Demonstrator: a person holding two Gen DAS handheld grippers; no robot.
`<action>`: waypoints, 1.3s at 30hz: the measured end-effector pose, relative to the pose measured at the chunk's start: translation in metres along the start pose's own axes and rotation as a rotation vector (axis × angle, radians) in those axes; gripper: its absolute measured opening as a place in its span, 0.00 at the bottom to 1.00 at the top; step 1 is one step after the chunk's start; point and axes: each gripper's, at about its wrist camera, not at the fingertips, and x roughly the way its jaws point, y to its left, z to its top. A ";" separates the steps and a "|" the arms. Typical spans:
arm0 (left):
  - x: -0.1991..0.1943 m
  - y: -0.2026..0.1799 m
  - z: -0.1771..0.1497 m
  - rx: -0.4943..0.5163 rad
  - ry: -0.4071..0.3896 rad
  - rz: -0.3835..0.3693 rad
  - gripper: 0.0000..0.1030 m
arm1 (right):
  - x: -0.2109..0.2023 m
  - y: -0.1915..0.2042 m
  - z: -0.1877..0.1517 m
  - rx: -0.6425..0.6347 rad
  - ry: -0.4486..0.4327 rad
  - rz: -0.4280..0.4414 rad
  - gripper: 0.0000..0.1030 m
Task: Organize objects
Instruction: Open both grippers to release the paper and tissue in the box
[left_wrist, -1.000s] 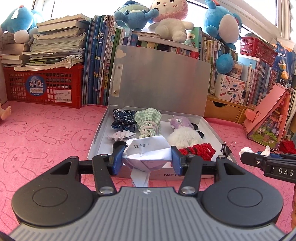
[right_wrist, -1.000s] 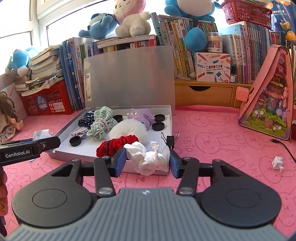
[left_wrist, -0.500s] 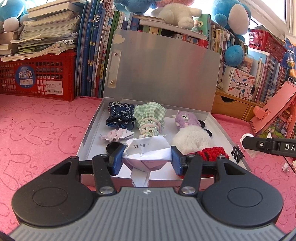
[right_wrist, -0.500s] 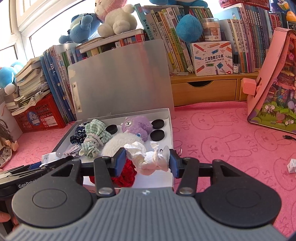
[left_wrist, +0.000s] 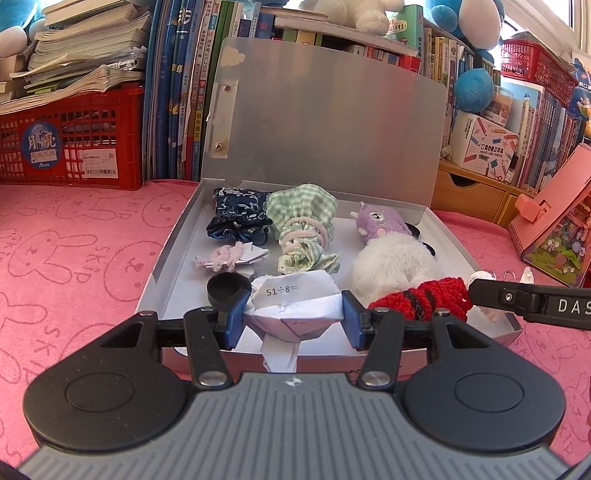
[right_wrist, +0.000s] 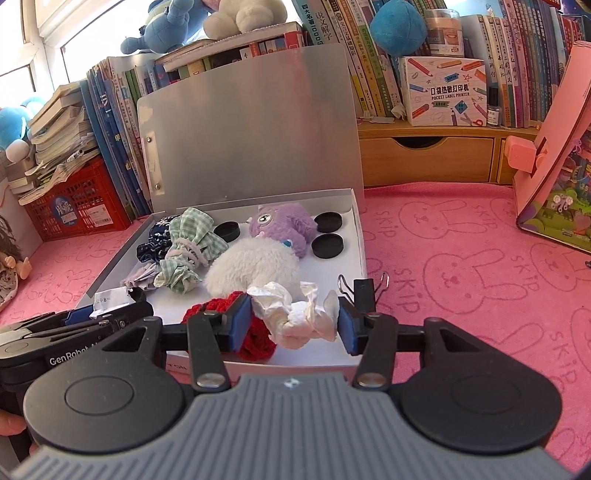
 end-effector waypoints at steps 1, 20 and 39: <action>0.001 0.000 0.000 0.002 0.002 0.001 0.56 | 0.002 0.001 0.000 -0.006 0.002 -0.008 0.53; 0.021 0.005 0.002 0.018 0.028 0.034 0.57 | 0.027 0.008 0.002 0.001 0.037 0.001 0.53; 0.050 0.013 0.014 0.050 0.036 0.093 0.57 | 0.057 0.013 0.014 0.059 0.053 0.033 0.55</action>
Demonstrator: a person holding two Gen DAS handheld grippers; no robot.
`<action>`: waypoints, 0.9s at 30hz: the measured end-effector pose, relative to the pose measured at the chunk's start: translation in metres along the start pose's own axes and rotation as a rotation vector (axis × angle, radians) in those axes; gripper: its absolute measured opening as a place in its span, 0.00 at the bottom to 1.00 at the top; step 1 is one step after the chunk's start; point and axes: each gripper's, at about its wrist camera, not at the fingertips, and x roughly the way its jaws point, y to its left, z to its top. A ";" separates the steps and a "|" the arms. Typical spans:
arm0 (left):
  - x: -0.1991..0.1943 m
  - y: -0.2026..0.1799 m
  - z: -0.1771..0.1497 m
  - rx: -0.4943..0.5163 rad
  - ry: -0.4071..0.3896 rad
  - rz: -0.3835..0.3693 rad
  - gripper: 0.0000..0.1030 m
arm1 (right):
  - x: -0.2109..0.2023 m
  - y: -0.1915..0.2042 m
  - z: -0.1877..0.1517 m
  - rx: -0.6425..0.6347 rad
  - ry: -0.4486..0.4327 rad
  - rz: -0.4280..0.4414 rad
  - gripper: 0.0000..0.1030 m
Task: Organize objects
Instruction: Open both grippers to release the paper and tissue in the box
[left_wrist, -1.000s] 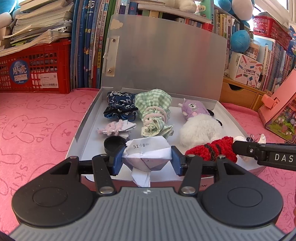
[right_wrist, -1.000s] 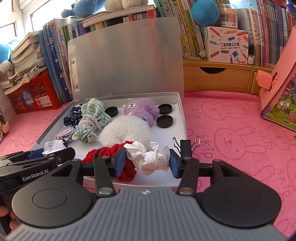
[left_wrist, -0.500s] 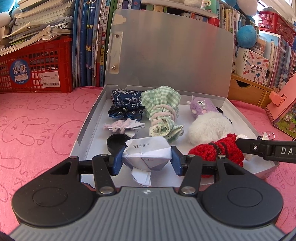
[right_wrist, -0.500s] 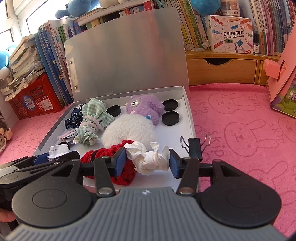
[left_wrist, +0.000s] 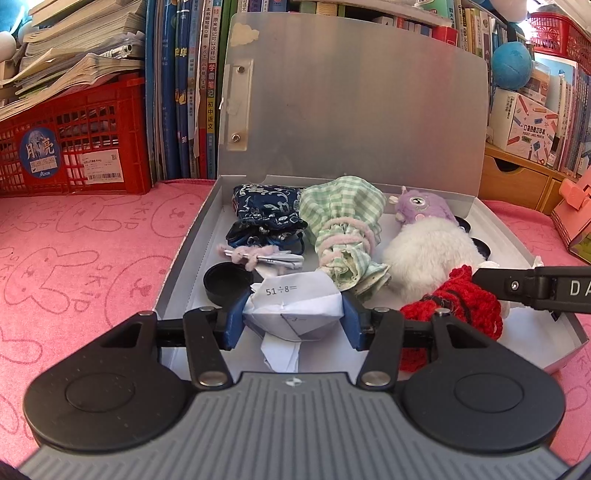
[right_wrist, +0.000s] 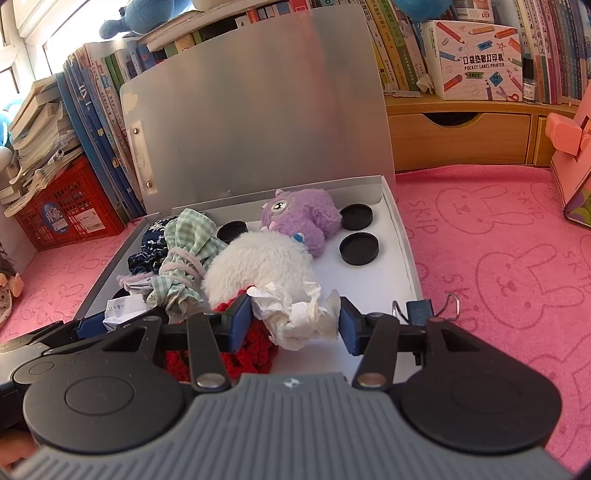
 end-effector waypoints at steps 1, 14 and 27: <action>0.000 -0.001 0.000 0.007 0.001 0.003 0.57 | -0.001 -0.001 -0.001 -0.001 0.000 0.004 0.55; -0.015 -0.011 0.001 0.045 -0.012 0.003 0.75 | -0.014 -0.007 -0.005 -0.003 -0.022 0.004 0.71; -0.046 -0.015 0.006 0.053 -0.034 -0.012 0.95 | -0.044 -0.005 -0.005 -0.030 -0.068 0.008 0.84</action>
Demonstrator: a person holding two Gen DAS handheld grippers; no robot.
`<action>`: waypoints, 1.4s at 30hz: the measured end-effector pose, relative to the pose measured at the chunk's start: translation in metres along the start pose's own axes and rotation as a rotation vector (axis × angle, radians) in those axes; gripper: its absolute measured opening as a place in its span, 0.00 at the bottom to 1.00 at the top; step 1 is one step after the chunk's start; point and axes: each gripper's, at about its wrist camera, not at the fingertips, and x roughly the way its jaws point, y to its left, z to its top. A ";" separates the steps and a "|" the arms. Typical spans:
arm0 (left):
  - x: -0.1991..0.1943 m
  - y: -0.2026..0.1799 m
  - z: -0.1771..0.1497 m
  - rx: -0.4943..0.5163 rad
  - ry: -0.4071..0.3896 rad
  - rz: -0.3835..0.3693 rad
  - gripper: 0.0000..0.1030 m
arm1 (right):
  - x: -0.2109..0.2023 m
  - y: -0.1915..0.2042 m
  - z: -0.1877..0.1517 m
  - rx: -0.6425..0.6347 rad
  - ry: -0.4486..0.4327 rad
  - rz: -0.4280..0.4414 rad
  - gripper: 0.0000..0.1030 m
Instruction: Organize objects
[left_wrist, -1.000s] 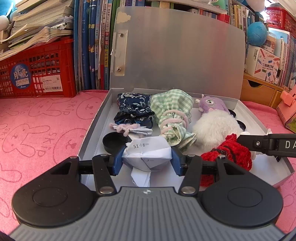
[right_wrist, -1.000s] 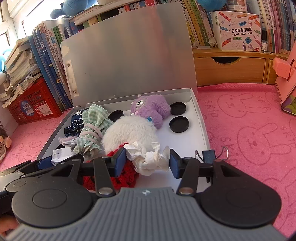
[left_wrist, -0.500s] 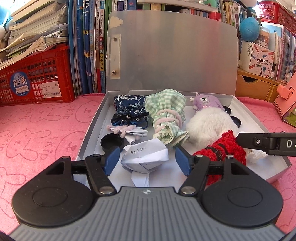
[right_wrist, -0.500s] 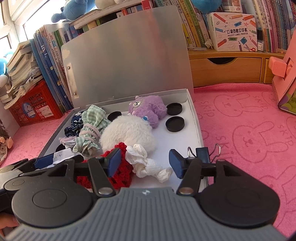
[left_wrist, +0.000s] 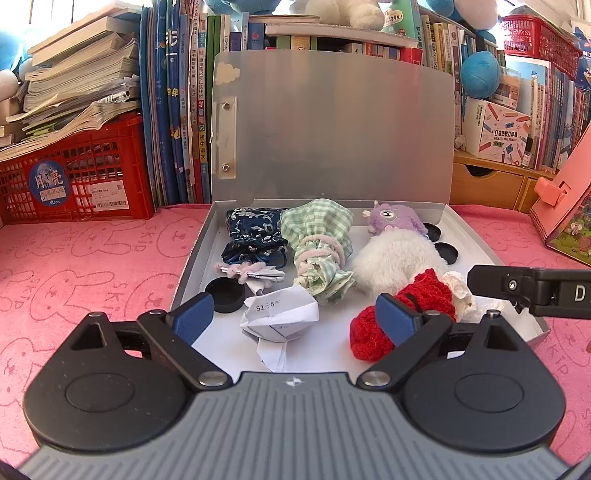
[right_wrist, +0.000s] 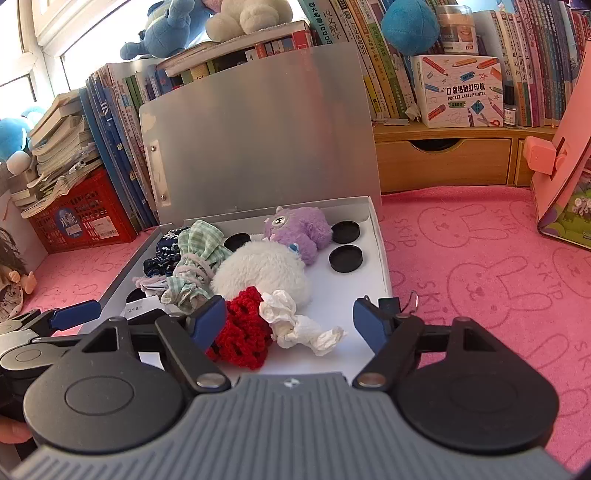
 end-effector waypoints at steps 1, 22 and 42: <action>-0.002 0.000 0.001 0.004 0.002 -0.002 0.96 | -0.004 0.000 0.001 0.001 -0.004 0.001 0.85; -0.088 -0.001 -0.009 0.012 -0.073 -0.023 1.00 | -0.073 -0.001 -0.017 -0.057 -0.074 -0.056 1.00; -0.117 0.005 -0.086 -0.009 -0.006 -0.015 1.00 | -0.095 -0.006 -0.096 -0.157 -0.018 -0.093 1.00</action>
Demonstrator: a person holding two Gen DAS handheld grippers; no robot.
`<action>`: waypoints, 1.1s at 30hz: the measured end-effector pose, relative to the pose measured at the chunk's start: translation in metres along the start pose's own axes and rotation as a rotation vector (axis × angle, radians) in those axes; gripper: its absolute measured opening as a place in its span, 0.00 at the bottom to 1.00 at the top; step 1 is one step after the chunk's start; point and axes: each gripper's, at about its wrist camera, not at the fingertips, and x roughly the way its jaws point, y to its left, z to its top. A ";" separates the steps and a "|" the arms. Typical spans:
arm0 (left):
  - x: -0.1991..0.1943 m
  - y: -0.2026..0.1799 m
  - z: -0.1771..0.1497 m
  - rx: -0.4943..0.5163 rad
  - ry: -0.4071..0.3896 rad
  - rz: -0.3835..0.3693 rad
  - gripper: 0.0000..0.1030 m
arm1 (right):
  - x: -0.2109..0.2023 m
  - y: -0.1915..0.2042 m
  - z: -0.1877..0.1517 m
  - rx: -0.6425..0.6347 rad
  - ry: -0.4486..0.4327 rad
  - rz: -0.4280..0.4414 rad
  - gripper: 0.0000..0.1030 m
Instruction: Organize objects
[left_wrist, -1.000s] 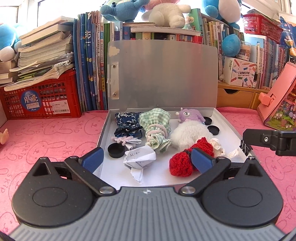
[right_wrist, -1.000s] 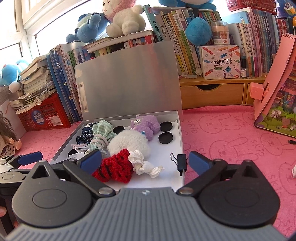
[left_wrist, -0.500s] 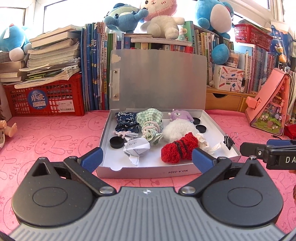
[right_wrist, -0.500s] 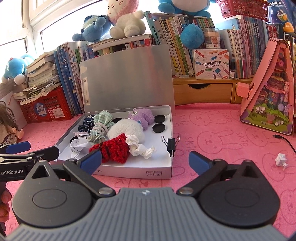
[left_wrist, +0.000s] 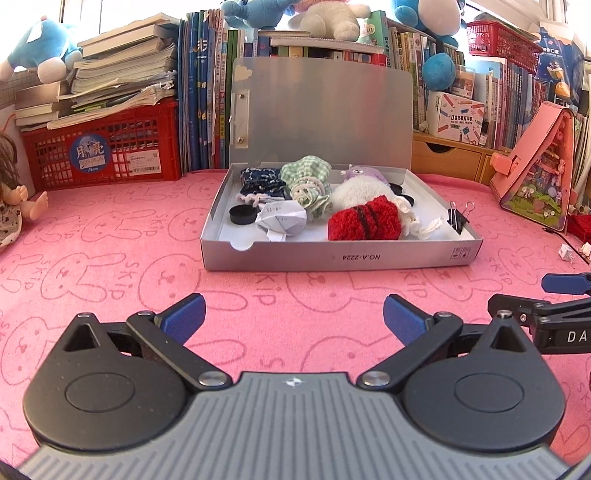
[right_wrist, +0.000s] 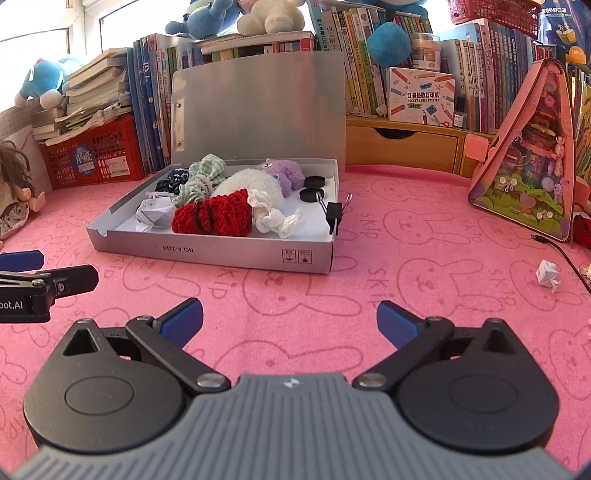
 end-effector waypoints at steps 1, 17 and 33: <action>0.000 0.001 -0.006 -0.005 0.008 0.004 1.00 | 0.000 0.000 -0.004 -0.005 0.005 -0.003 1.00; 0.006 -0.001 -0.038 -0.004 0.079 0.019 1.00 | -0.003 0.009 -0.042 -0.041 0.057 -0.017 1.00; 0.009 -0.006 -0.037 0.023 0.092 0.040 1.00 | -0.002 0.007 -0.042 -0.035 0.062 -0.014 1.00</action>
